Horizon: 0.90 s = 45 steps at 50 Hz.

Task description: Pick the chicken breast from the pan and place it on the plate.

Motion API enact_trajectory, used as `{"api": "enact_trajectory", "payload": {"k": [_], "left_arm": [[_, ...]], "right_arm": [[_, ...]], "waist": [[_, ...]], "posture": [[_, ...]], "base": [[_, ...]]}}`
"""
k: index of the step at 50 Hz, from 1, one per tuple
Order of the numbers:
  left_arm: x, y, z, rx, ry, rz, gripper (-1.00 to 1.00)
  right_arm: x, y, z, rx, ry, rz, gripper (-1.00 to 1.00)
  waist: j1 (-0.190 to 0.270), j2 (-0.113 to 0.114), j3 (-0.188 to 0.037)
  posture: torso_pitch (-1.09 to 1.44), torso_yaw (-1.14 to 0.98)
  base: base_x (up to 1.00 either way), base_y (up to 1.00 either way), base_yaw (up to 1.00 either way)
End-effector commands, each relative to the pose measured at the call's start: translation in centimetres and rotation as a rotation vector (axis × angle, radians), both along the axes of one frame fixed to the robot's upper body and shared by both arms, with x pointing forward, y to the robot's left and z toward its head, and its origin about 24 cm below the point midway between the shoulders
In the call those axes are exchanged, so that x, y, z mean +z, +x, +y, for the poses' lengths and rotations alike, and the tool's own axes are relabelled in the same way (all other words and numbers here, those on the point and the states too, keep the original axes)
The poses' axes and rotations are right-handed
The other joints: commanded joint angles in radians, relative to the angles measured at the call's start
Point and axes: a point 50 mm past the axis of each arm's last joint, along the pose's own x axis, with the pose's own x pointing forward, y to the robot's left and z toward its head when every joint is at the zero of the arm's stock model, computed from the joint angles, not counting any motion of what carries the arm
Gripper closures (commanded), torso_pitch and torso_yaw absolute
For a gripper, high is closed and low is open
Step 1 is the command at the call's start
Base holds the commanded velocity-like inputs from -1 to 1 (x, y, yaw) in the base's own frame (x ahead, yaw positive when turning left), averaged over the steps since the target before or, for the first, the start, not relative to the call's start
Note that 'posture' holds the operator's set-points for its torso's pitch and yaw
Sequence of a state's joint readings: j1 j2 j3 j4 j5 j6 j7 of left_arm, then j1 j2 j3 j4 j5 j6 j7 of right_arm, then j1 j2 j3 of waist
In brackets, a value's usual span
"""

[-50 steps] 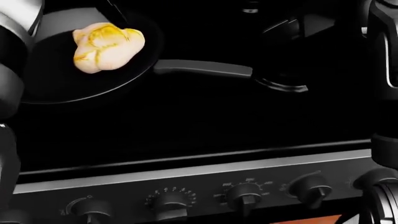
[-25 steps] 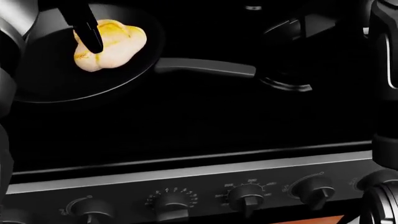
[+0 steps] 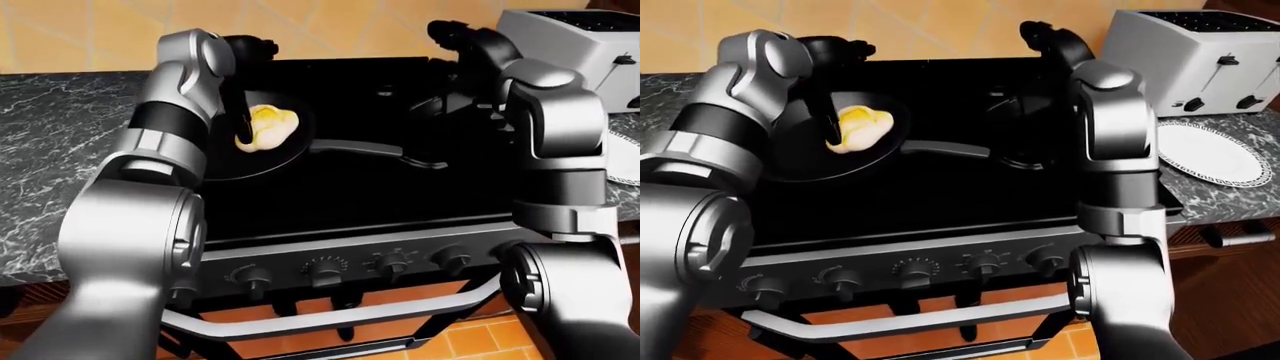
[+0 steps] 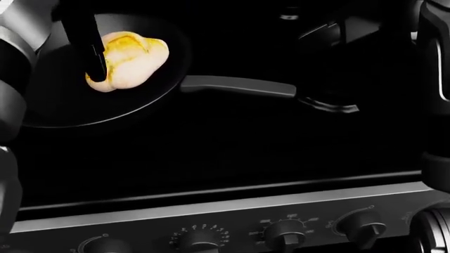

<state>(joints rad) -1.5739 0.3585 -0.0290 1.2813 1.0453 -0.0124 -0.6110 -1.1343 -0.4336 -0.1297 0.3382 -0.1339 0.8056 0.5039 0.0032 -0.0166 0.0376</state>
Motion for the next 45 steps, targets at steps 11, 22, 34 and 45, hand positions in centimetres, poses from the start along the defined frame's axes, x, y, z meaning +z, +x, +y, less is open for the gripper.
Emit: {"api": "enact_trajectory", "payload": {"k": [11,22,34,45], "left_arm": [[2.5,-0.8,0.4,-0.004,0.050,0.045,-1.00],[2.1,-1.0,-0.6,-0.039,0.063,0.099,-1.00],[1.1,-0.9,-1.7,-0.057,0.070,0.098,-1.00],[0.1,-0.7,-1.7,-0.059,0.079,0.121,-1.00]], "right_arm": [[2.7,-0.4,0.2,0.007,-0.015,-0.100,-1.00],[2.5,-0.5,0.1,0.005,-0.012,-0.101,-1.00],[2.0,-0.6,-0.1,0.004,-0.007,-0.099,-1.00],[2.1,-0.7,-0.1,0.004,-0.007,-0.098,-1.00]], "waist": [[0.002,-0.006,-0.027],[0.007,-0.009,-0.026],[0.007,-0.012,-0.029],[0.005,-0.010,-0.032]], "posture": [[0.00,0.00],[0.00,0.00],[0.00,0.00],[0.00,0.00]], "base": [[0.00,0.00,0.00],[0.00,0.00,0.00],[0.00,0.00,0.00],[0.00,0.00,0.00]]}}
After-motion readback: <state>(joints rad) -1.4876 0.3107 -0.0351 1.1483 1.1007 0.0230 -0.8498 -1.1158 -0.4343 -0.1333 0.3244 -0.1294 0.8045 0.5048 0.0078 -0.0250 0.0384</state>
